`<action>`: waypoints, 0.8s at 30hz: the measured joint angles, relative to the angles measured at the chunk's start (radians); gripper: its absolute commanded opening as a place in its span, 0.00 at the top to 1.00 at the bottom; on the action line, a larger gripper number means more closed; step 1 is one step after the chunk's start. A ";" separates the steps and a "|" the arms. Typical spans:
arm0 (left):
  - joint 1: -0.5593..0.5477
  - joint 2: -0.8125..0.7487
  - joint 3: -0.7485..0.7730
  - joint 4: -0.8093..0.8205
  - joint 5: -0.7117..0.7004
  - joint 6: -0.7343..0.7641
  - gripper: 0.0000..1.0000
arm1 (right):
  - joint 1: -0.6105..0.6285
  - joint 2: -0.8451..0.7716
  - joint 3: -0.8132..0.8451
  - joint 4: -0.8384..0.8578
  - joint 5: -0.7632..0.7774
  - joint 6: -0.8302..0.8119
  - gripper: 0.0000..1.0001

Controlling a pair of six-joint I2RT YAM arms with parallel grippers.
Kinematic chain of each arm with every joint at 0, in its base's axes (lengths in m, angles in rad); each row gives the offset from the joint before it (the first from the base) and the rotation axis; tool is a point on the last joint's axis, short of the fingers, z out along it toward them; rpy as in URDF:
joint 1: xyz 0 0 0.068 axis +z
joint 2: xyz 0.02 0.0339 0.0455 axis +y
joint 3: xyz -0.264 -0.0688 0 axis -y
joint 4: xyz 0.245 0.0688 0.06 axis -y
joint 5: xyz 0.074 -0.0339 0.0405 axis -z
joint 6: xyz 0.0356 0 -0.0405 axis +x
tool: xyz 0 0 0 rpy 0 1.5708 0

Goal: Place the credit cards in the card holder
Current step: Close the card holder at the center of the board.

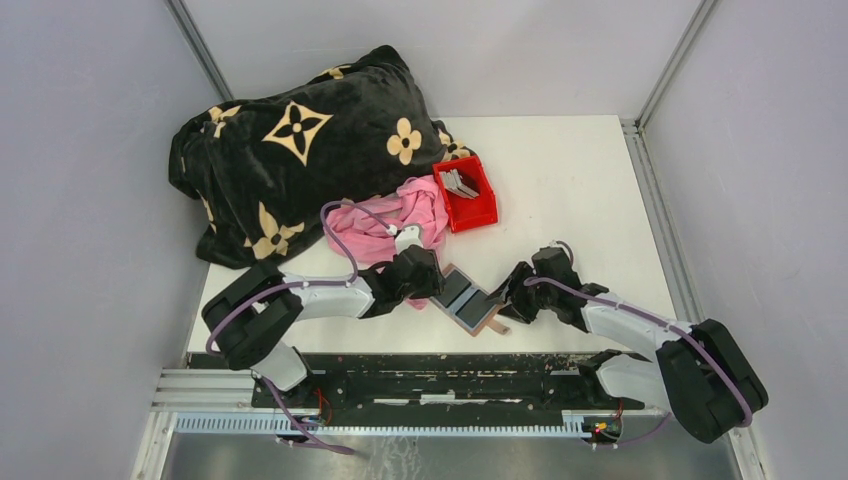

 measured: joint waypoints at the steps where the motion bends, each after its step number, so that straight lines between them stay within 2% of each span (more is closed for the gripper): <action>1: -0.002 -0.004 -0.006 0.003 0.000 -0.001 0.44 | -0.002 -0.001 -0.002 0.002 -0.003 0.003 0.44; 12: -0.046 -0.077 -0.080 0.002 -0.021 -0.023 0.48 | -0.009 0.017 -0.005 0.021 -0.024 0.020 0.49; 24: -0.082 -0.105 -0.114 0.016 0.040 -0.068 0.50 | -0.013 0.102 0.024 0.080 -0.076 0.021 0.51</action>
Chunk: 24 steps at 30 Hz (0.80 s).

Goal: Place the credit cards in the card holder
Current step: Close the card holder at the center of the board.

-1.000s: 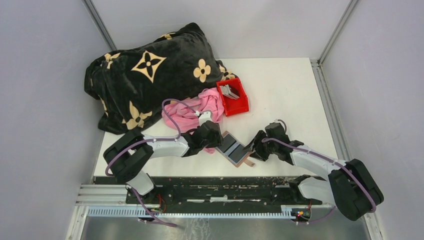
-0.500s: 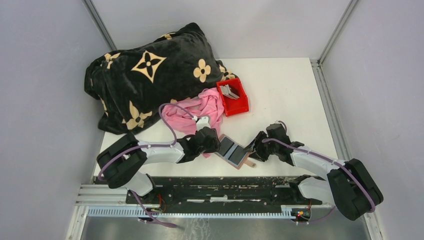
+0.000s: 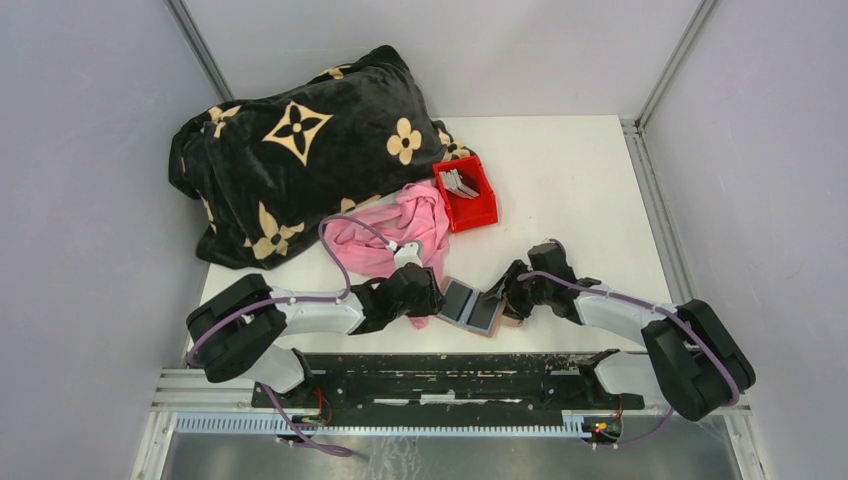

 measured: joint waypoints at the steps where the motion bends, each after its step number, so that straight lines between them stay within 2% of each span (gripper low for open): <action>1: -0.003 0.000 0.000 0.001 0.002 -0.001 0.50 | 0.000 0.002 0.002 -0.001 -0.001 -0.003 0.52; 7: -0.014 0.000 -0.001 0.002 0.017 -0.010 0.48 | 0.000 0.009 0.046 -0.084 0.016 -0.064 0.69; 11: -0.018 -0.005 0.000 -0.005 0.017 -0.017 0.43 | 0.000 0.008 0.113 -0.189 0.046 -0.130 0.80; 15: -0.020 -0.012 0.001 -0.013 0.014 -0.032 0.39 | 0.000 0.011 0.201 -0.299 0.073 -0.205 0.83; 24: -0.021 0.006 0.023 -0.018 0.016 -0.035 0.39 | -0.026 0.071 0.319 -0.486 0.089 -0.366 0.84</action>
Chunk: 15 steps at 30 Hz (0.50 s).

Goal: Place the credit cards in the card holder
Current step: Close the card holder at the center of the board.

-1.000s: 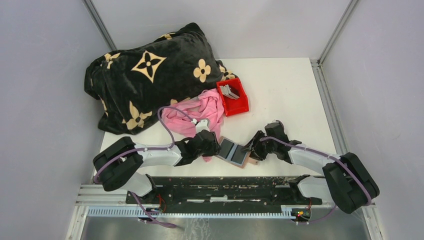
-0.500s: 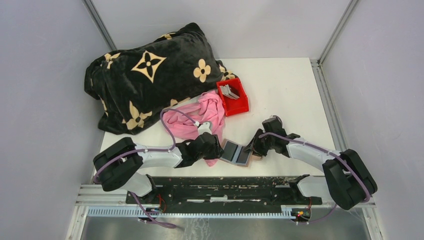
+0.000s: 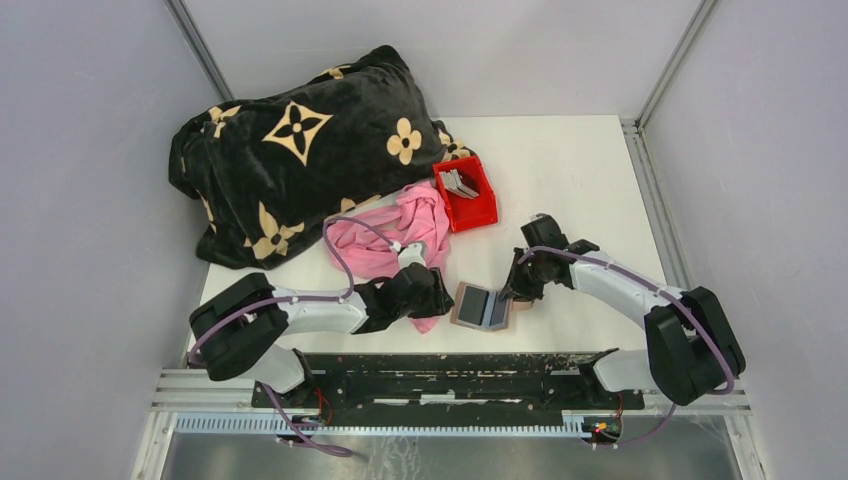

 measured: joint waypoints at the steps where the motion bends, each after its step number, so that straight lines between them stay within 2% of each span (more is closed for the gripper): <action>1: 0.000 0.006 0.005 0.002 0.000 0.000 0.39 | -0.006 0.005 0.002 -0.013 0.000 -0.015 0.84; 15: 0.000 0.136 0.092 0.103 0.125 0.000 0.40 | -0.065 0.032 0.036 -0.129 -0.023 -0.136 0.83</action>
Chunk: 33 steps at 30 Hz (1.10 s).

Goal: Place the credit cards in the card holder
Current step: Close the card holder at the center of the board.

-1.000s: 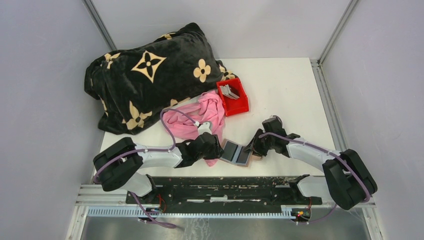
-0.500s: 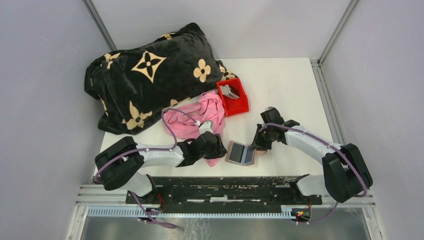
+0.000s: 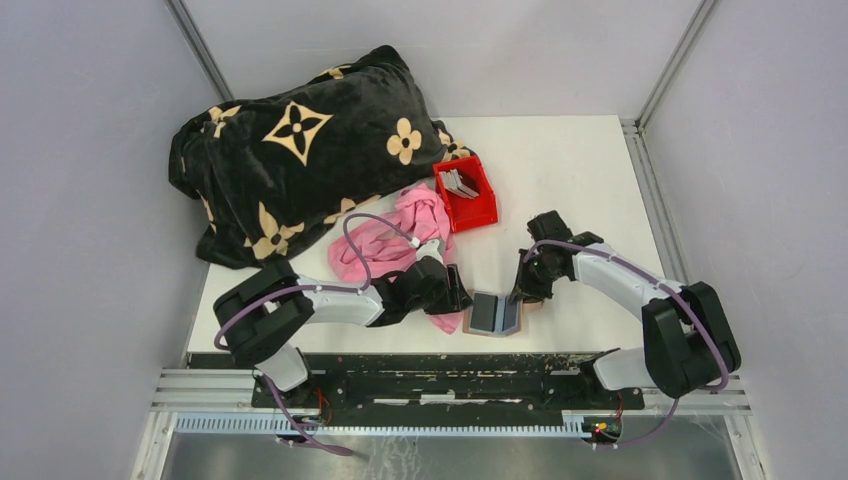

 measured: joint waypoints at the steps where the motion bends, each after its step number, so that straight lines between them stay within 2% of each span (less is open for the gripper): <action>1: 0.000 0.002 0.000 0.003 0.006 0.000 0.40 | -0.004 0.003 0.008 -0.010 0.000 -0.008 0.83; 7: 0.000 0.000 0.001 -0.009 0.000 -0.007 0.40 | -0.016 0.036 0.076 -0.065 0.011 -0.050 0.82; 12: 0.017 -0.053 -0.001 -0.126 -0.077 -0.012 0.40 | -0.016 0.070 0.159 -0.099 0.031 -0.073 0.82; 22: 0.231 -0.153 -0.003 -0.382 -0.245 -0.021 0.37 | -0.016 0.211 0.274 -0.102 0.055 -0.081 0.78; 27: 0.242 -0.201 0.032 -0.500 -0.277 -0.006 0.36 | -0.007 0.245 0.318 -0.109 0.087 -0.089 0.71; 33: 0.196 -0.327 0.105 -0.507 -0.275 -0.006 0.36 | 0.008 0.249 0.358 -0.131 0.129 -0.100 0.65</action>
